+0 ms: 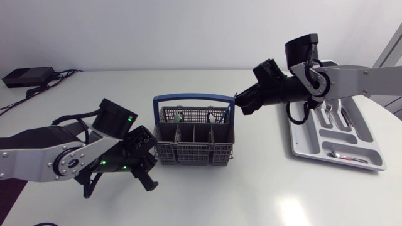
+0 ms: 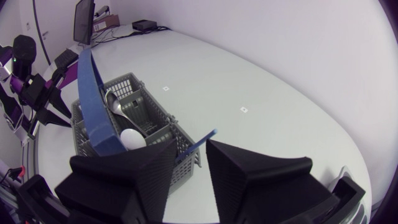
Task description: Sort the cutlery from the basket into the organizer compartments.
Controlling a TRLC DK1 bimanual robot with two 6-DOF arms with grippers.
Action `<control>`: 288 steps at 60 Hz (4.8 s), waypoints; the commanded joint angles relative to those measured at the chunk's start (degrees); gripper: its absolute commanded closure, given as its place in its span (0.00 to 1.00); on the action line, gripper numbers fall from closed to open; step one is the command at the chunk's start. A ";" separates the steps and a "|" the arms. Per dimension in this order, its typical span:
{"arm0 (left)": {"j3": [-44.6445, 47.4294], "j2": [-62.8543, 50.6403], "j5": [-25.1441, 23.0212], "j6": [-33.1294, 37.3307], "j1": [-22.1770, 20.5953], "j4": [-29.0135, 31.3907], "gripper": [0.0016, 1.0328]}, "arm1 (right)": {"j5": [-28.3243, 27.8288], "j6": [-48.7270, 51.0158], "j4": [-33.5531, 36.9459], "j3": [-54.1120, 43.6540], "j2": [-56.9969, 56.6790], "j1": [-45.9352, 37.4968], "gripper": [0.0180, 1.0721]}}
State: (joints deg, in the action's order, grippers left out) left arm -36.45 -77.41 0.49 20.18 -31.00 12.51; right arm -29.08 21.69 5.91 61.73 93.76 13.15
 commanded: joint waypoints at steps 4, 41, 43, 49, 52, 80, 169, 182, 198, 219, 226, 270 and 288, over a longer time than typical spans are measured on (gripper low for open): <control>-1.79 -3.80 0.04 0.12 2.44 -1.70 0.90 | -2.30 -2.01 2.79 1.46 1.34 1.36 0.93; -16.02 -16.20 -0.84 2.32 10.09 -6.89 0.88 | 1.57 0.02 14.30 -9.88 -13.86 11.46 0.95; -17.25 -17.16 -0.84 2.32 10.35 -6.89 0.88 | 2.45 -0.07 14.83 -10.06 -14.65 12.17 0.95; -19.98 -19.62 -0.84 2.32 11.05 -6.89 0.88 | 6.23 -1.57 15.71 -9.62 -18.17 12.96 0.95; -20.16 -19.71 -0.84 2.40 11.14 -6.80 0.88 | 7.11 -2.09 16.94 -8.91 -20.28 12.25 0.95; -11.72 -9.78 -1.55 3.90 10.53 -1.53 0.88 | 2.27 0.54 16.50 -11.90 -23.97 -9.54 0.95; -38.79 -35.80 -2.51 1.26 10.61 0.93 0.87 | -4.05 -1.65 13.95 -20.51 -20.19 4.61 0.92; -28.86 -24.90 -3.04 3.81 10.79 0.76 0.85 | 7.55 4.15 10.26 -28.86 -33.20 9.88 0.54; -17.08 -9.17 -3.83 6.97 8.94 -0.91 0.85 | 9.74 6.52 6.74 -31.94 -37.15 13.31 0.37; -7.94 0.68 -4.18 9.08 4.55 -4.34 0.85 | 16.78 6.26 0.24 -32.12 -34.43 20.16 0.38; -6.80 2.52 -4.18 9.08 3.14 -4.34 0.85 | 16.86 6.08 -1.08 -32.03 -33.02 20.95 0.49; -4.07 5.51 -4.18 9.08 0.77 -4.95 0.85 | 18.53 6.17 -1.52 -29.65 -30.65 22.54 0.95; -3.90 5.86 -4.18 8.99 -0.37 -5.04 0.85 | 20.20 4.94 9.12 -22.80 -38.56 24.12 0.95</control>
State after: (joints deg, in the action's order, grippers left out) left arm -41.82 -72.36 -3.20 28.38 -30.70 7.84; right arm -9.67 27.44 13.02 36.38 57.58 36.51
